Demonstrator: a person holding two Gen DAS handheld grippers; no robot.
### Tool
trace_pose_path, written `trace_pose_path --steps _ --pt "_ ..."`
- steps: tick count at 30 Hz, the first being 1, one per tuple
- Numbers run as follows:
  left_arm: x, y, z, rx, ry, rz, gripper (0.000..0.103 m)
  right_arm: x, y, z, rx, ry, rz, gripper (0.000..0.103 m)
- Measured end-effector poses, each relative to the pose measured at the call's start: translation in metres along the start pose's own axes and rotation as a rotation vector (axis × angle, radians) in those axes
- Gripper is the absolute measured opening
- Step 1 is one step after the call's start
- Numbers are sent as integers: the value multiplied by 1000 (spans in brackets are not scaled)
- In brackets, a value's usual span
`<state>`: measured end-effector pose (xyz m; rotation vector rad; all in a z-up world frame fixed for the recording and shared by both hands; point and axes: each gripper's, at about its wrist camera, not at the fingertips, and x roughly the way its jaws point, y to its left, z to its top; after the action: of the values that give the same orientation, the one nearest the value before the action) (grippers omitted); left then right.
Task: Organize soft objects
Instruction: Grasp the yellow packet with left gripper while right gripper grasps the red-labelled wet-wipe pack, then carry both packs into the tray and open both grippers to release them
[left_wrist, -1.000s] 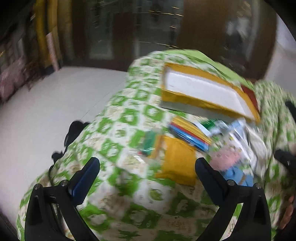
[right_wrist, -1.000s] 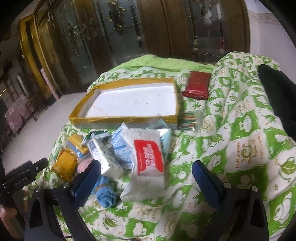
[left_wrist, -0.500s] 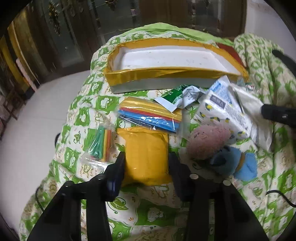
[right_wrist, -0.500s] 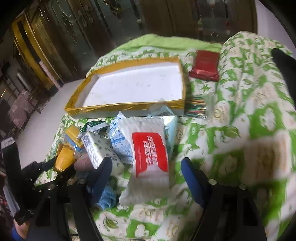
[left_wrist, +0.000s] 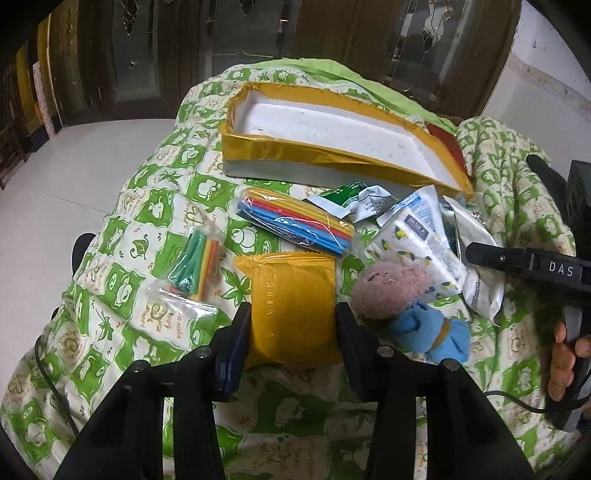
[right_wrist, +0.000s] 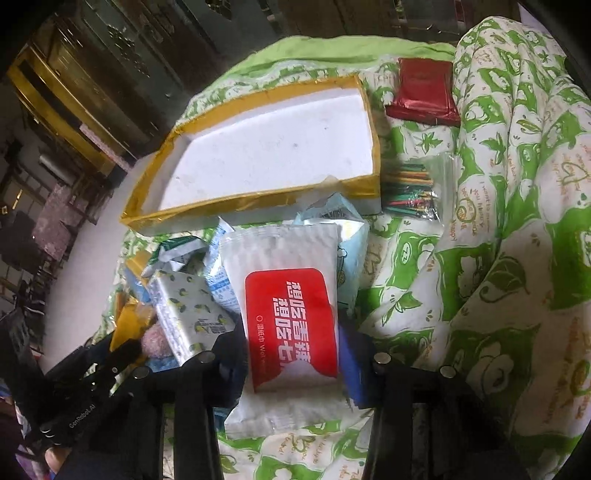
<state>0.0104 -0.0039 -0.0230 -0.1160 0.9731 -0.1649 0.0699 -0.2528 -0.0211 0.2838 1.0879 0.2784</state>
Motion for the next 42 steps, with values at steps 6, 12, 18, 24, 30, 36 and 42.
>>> trace_pose_path --steps 6,12,18,24,30,36,42 --pt "-14 5 1 -31 -39 -27 44 -27 0 -6 19 -61 47 45" --pt "-25 2 6 -28 -61 -39 44 -50 10 -5 -26 -111 31 45" --pt "-31 -2 15 -23 -66 -48 44 -67 18 10 -60 -128 42 45" --pt "-42 -3 40 -20 -84 -60 44 -75 20 35 -61 -141 46 45" --pt "-40 -5 77 -18 -108 -68 44 -73 21 68 -31 -184 31 45" --pt "-22 -5 115 -32 -117 -78 44 -58 15 99 15 -235 3 45" --pt "12 -4 144 -39 -95 -59 44 -29 13 123 16 -244 -15 45"
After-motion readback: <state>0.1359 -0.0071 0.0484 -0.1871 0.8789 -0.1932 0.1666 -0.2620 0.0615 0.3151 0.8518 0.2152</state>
